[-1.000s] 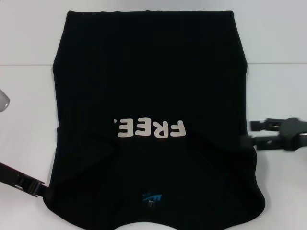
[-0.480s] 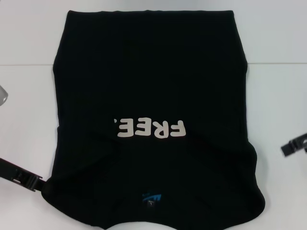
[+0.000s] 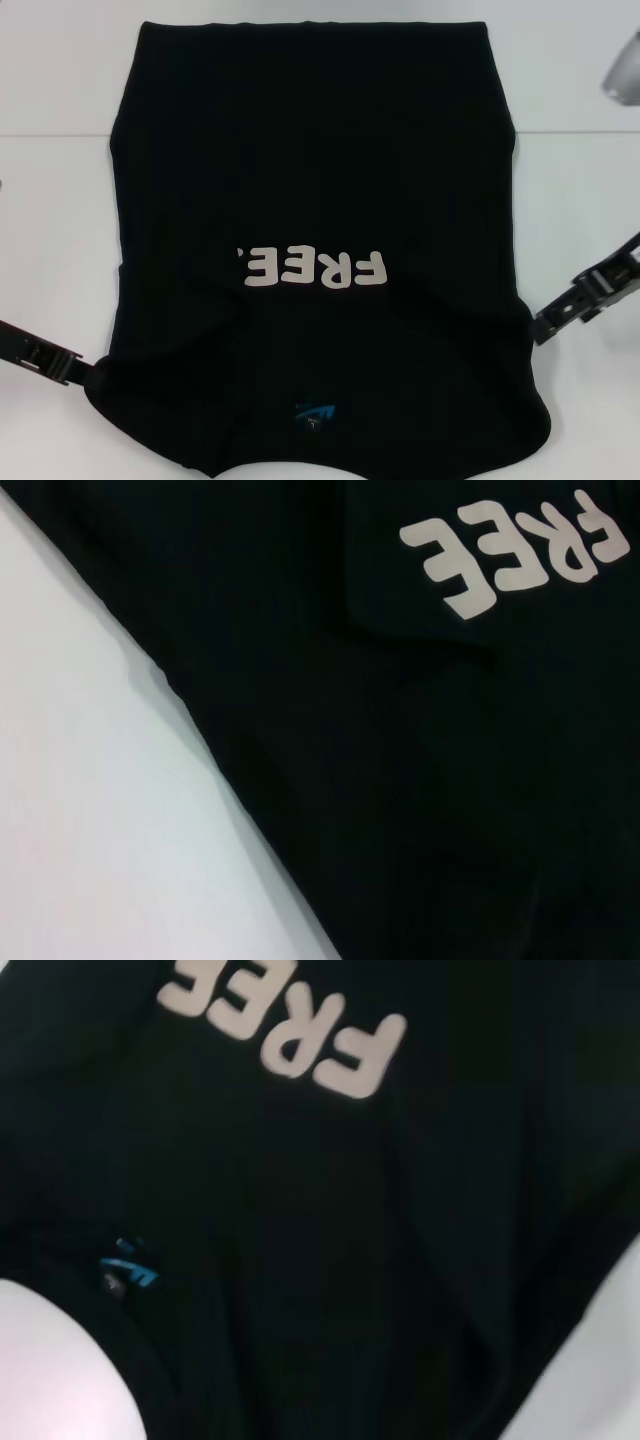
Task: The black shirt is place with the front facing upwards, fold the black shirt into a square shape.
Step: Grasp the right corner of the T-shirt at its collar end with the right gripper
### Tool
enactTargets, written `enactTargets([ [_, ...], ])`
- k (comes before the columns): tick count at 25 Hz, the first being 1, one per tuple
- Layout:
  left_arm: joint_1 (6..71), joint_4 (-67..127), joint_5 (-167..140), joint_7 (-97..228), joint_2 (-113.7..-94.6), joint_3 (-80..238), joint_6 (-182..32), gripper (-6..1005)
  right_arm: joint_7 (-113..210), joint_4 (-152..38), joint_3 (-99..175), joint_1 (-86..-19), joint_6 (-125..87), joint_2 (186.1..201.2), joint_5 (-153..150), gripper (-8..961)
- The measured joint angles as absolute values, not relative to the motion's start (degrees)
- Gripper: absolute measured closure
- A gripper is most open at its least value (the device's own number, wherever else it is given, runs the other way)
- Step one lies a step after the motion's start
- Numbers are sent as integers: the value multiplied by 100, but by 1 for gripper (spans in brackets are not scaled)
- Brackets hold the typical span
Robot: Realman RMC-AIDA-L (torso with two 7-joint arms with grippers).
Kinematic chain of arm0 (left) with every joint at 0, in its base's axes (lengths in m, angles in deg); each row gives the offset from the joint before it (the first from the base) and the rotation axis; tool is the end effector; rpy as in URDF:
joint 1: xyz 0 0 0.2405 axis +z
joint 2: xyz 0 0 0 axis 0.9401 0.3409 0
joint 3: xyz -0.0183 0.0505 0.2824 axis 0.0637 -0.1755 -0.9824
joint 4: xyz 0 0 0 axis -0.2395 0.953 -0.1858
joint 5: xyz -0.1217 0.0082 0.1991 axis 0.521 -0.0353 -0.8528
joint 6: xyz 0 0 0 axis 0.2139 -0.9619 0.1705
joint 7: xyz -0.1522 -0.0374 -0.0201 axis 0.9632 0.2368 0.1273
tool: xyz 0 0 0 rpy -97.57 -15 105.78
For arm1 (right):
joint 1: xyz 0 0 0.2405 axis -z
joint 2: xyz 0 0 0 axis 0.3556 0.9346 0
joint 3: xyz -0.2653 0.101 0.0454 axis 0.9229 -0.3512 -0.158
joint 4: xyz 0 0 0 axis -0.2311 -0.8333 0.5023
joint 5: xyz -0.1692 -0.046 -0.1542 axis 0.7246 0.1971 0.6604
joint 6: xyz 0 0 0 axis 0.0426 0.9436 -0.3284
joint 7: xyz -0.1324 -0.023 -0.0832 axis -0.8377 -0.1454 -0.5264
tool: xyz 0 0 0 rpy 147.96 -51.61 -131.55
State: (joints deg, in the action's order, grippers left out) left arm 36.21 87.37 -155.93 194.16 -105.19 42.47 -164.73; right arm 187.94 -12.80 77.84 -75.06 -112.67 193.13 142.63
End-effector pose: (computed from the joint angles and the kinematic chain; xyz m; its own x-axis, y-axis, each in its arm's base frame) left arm -0.3315 0.3711 0.0454 0.4754 0.8792 -0.0315 0.8296 -0.4599 -0.3165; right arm 0.2235 0.4390 0.0340 0.4663 -0.8568 0.2201 -0.8005 -0.5146 -0.3072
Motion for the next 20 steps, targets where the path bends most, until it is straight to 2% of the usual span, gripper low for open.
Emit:
enactTargets([
  [7,3613,8693,-15589,19409,-10520,4240,-16488,981,19177,-1361,8082,-7666,-11113,19592,14270,36],
  [17,3605,8646,-15592,19409,-10524,4222,-16504,981,19398,-1419,8251,-7479,-11046,19627,14265,95],
  [20,3605,8644,-15599,19407,-10531,4219,-16508,981,19386,-1457,8273,-7422,-11018,19686,14251,132],
])
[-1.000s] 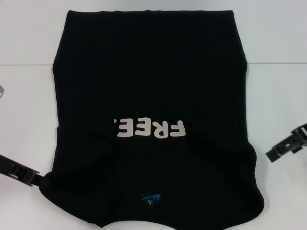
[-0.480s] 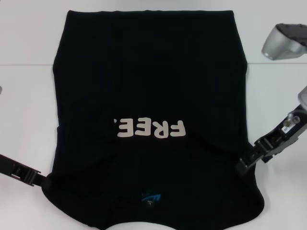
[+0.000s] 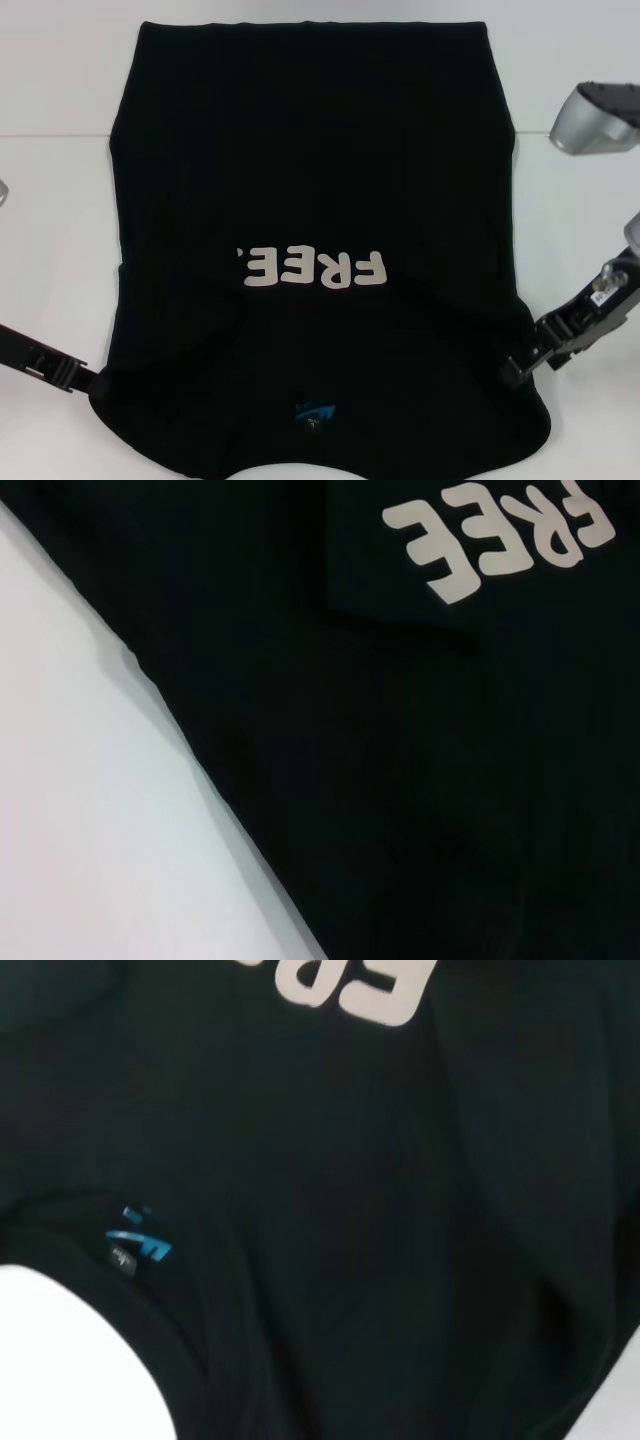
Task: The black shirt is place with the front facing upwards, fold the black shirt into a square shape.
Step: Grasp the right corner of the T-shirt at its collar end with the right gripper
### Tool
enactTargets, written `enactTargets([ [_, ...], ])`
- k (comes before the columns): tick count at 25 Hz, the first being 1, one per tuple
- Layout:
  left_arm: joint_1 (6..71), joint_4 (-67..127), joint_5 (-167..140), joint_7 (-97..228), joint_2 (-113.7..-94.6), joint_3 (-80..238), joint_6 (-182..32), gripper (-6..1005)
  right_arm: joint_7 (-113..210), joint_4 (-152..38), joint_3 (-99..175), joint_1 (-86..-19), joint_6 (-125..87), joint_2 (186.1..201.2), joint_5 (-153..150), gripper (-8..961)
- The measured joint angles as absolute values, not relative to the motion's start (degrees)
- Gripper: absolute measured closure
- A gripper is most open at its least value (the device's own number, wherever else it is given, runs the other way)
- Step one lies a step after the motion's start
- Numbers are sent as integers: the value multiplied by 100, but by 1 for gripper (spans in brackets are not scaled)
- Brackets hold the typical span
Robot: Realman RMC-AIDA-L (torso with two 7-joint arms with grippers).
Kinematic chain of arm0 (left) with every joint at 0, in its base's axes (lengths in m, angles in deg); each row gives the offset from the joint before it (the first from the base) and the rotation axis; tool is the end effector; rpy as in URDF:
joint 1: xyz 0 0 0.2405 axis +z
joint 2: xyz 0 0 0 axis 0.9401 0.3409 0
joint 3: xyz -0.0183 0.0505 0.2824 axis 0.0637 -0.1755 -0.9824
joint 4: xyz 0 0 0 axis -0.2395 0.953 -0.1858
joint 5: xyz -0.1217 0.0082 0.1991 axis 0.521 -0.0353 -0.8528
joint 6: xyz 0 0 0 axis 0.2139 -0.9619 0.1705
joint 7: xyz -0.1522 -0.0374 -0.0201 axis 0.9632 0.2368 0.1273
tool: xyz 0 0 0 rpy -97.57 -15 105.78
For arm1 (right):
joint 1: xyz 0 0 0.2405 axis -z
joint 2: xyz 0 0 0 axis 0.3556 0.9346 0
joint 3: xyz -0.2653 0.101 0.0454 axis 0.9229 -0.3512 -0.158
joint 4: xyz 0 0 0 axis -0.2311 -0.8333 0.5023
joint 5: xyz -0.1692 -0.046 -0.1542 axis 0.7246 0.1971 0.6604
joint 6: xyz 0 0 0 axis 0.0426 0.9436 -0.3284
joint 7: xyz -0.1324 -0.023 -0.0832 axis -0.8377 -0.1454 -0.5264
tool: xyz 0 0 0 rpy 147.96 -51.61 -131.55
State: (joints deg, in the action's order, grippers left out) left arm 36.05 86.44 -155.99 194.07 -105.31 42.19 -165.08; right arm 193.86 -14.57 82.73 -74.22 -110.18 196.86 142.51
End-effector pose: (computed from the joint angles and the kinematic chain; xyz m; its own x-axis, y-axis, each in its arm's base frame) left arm -0.3313 0.3689 0.0404 0.4713 0.8807 -0.0469 0.8344 -0.4624 -0.2999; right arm 0.2252 0.4240 -0.0085 0.3905 -0.8808 0.2678 -0.8301 -0.4627 -0.3113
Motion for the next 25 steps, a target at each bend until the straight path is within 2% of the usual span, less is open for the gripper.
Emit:
enactTargets([
  [9,3554,8509,-15625,19399,-10519,4217,-16510,980,19372,-1644,8600,-7414,-10776,19776,14276,207],
  [13,3552,8497,-15636,19399,-10516,4210,-16510,980,19358,-1608,8681,-7381,-10734,19772,14277,235],
  [24,3532,8319,-15637,19378,-10445,4163,-16542,980,19362,-1584,8739,-7374,-10752,19750,14277,460],
  [25,3525,8298,-15637,19377,-10441,4162,-16543,980,19364,-1584,8737,-7374,-10753,19747,14277,509],
])
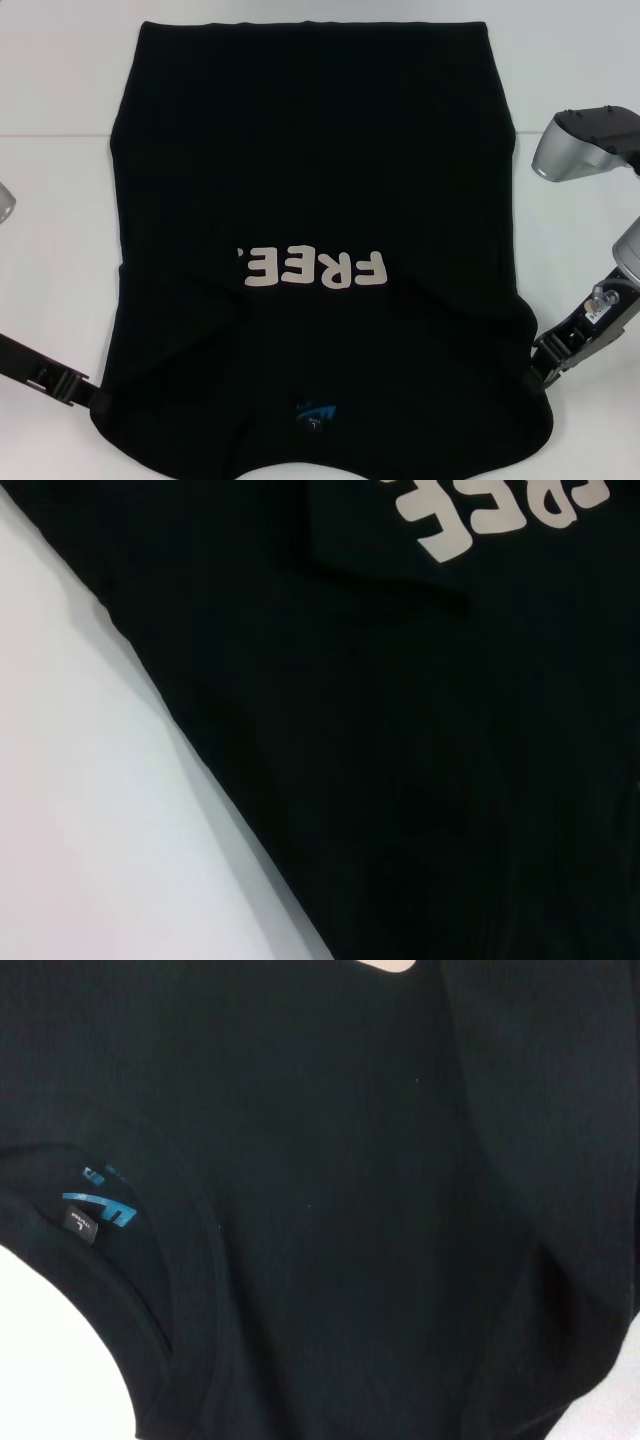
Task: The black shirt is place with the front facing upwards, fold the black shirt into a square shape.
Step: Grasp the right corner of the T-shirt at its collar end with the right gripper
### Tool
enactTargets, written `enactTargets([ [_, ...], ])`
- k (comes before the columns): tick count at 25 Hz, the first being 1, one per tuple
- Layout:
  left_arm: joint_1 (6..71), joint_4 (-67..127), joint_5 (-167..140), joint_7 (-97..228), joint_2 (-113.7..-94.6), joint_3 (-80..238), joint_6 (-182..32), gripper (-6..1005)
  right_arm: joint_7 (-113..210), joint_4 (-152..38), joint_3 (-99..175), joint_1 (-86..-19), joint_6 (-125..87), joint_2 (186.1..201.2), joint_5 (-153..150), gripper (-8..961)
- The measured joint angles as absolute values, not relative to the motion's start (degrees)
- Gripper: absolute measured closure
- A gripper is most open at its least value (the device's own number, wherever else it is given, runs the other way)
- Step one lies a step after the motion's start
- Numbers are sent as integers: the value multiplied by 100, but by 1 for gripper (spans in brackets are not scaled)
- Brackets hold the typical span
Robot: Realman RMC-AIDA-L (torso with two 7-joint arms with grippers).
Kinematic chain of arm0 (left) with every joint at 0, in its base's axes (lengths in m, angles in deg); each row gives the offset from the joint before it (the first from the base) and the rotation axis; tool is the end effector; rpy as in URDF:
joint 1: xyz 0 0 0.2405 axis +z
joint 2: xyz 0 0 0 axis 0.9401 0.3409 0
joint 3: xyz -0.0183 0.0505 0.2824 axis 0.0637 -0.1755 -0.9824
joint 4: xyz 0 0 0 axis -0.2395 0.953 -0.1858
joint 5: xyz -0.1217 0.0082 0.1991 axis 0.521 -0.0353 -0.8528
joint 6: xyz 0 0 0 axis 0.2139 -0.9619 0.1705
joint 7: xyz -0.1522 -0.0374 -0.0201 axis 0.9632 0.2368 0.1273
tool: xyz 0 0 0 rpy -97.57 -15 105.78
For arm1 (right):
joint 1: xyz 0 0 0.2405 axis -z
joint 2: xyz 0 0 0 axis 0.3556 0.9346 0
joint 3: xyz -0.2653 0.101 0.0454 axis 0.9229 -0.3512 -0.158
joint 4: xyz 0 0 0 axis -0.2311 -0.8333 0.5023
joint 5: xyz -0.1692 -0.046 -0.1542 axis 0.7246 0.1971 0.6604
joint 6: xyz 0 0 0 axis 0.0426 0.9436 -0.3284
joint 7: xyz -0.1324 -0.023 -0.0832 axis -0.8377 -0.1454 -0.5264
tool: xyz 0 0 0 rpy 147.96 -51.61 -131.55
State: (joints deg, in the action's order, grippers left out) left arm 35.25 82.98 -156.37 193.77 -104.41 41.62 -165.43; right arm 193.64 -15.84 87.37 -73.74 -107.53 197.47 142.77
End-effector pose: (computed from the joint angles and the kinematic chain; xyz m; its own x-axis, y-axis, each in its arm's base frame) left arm -0.3349 0.3665 0.0350 0.4567 0.8854 -0.0864 0.8436 -0.4618 -0.2739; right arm 0.2314 0.4211 -0.0222 0.4040 -0.8591 0.3141 -0.7948 -0.4997 -0.3443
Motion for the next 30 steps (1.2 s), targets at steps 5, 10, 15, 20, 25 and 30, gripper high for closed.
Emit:
enactTargets([
  [5,3518,8276,-15638,19374,-10440,4162,-16544,980,19367,-1584,8742,-7374,-10760,19744,14277,775],
  [10,3494,8274,-15636,19367,-10432,4165,-16544,981,19364,-1584,8744,-7370,-10772,19733,14277,921],
  [15,3483,8273,-15625,19364,-10415,4174,-16590,981,19267,-1581,8678,-7360,-10887,19638,14248,913],
  [20,3482,8252,-15608,19364,-10410,4184,-16599,981,19218,-1572,8637,-7352,-10995,19535,14231,896],
  [25,3483,8178,-15599,19364,-10393,4167,-16591,981,19214,-1567,8625,-7276,-11056,19437,14225,880],
  [30,3482,8177,-15598,19365,-10386,4165,-16599,981,19197,-1567,8620,-7222,-11054,19440,14223,863],
])
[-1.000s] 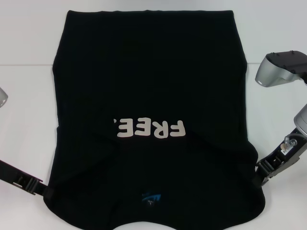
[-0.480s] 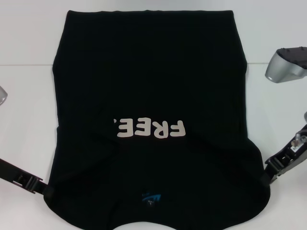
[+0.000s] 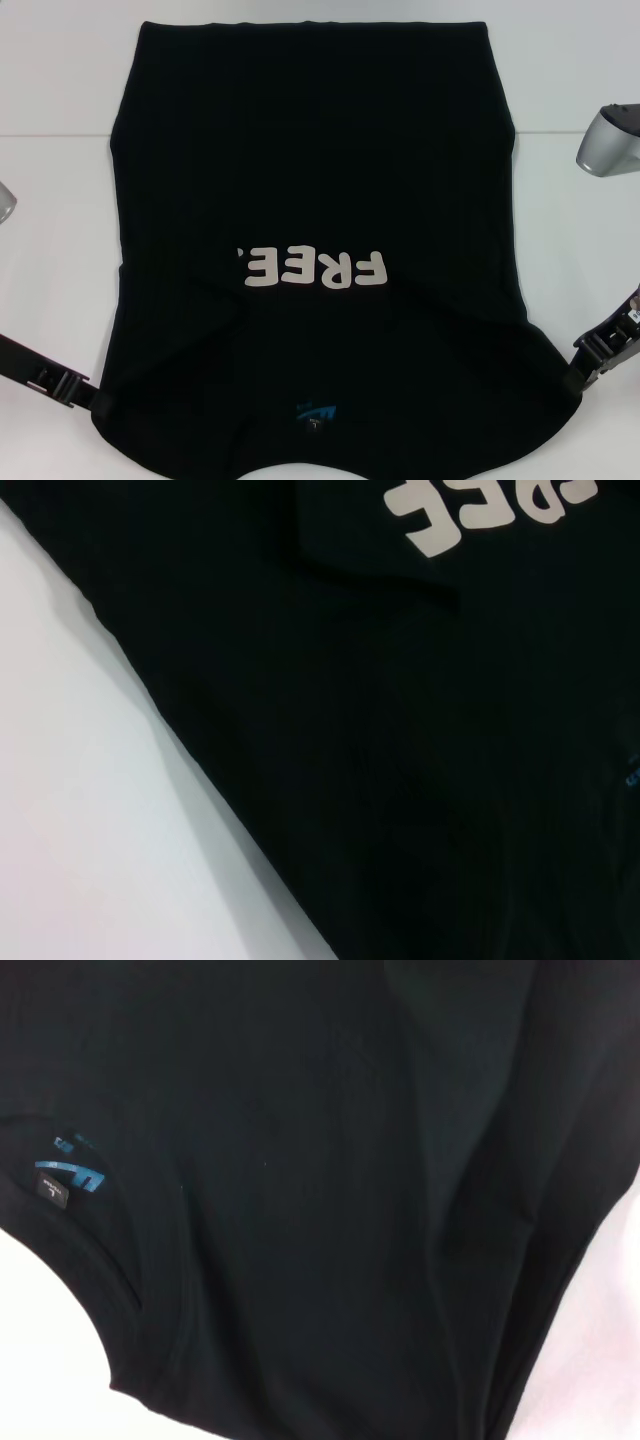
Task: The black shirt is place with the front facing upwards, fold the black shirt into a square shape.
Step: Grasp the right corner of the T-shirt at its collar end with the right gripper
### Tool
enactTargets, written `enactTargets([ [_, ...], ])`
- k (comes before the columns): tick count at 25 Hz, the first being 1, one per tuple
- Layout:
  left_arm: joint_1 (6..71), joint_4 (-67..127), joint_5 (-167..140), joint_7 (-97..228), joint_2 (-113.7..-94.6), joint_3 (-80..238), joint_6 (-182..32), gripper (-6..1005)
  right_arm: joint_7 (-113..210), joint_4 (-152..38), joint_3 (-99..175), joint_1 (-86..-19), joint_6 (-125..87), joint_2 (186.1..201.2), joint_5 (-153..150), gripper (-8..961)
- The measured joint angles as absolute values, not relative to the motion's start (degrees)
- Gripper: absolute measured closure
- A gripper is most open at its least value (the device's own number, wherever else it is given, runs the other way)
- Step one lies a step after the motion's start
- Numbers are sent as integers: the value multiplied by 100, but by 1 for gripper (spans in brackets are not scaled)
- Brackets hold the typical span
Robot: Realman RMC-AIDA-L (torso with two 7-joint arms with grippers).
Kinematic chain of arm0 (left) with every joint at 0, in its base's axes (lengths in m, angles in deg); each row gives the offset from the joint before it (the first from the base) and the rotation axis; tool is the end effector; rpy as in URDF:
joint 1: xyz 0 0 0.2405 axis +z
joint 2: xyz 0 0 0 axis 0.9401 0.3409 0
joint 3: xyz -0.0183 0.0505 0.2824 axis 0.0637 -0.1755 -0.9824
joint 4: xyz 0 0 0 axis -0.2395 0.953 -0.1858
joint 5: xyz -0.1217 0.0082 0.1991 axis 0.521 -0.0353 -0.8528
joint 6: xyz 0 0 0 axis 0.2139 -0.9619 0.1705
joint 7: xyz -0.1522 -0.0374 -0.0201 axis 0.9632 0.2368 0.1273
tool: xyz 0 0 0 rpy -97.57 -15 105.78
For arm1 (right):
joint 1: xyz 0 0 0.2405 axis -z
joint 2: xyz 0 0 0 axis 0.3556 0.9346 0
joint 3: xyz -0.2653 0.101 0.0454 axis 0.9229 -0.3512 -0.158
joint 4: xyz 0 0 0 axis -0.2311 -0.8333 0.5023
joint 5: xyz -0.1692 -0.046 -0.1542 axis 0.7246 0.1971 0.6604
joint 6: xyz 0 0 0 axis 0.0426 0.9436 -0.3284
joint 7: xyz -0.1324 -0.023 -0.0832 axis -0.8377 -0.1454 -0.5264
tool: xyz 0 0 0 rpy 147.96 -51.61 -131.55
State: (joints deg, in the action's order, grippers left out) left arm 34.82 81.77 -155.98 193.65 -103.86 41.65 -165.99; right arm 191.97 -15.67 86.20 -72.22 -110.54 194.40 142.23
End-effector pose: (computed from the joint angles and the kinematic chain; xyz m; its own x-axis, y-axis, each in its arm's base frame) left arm -0.3343 0.3664 0.0351 0.4541 0.8859 -0.0943 0.8486 -0.4624 -0.2572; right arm 0.2481 0.4183 0.0051 0.3765 -0.8700 0.3184 -0.8090 -0.4762 -0.3446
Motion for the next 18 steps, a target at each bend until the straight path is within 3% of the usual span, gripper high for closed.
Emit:
enactTargets([
  [18,3407,8037,-15619,19329,-10367,4165,-16553,981,19097,-1505,8550,-7203,-11047,19434,14256,787],
])
